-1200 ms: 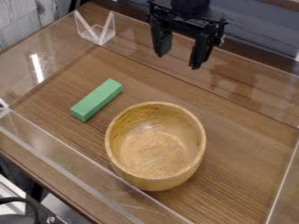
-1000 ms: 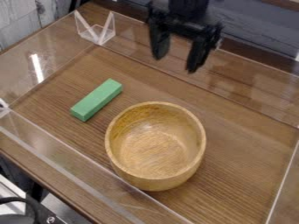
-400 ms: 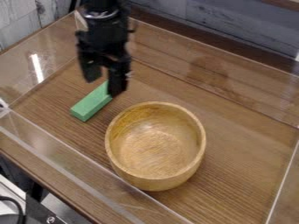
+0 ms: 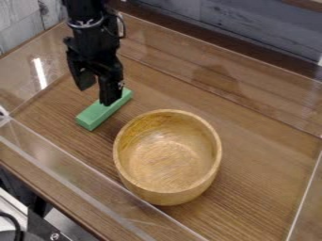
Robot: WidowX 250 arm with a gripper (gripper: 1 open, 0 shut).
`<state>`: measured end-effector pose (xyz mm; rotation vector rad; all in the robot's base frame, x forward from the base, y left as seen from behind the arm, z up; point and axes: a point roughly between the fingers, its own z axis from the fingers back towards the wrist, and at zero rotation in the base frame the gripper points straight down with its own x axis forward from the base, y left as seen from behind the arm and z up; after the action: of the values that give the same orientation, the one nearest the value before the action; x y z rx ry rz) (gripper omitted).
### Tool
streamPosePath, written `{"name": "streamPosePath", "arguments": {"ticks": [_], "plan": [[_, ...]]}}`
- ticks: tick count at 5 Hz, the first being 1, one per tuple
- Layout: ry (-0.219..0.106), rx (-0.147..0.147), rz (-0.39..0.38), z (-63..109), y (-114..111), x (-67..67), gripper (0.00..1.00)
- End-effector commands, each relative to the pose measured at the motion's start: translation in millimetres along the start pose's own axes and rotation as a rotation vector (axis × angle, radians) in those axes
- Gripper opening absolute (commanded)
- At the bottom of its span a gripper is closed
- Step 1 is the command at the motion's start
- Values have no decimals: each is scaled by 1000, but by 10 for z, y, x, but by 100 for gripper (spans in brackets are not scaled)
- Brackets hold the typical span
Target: Put the green block in the brown bowl
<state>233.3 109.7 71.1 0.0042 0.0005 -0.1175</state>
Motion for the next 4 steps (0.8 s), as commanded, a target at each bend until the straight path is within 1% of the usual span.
{"name": "streamPosePath", "arguments": {"ticks": [1, 4], "plan": [[-33, 13, 5, -10, 64, 37, 100], [-28, -9, 9, -252, 101, 78, 100]]}}
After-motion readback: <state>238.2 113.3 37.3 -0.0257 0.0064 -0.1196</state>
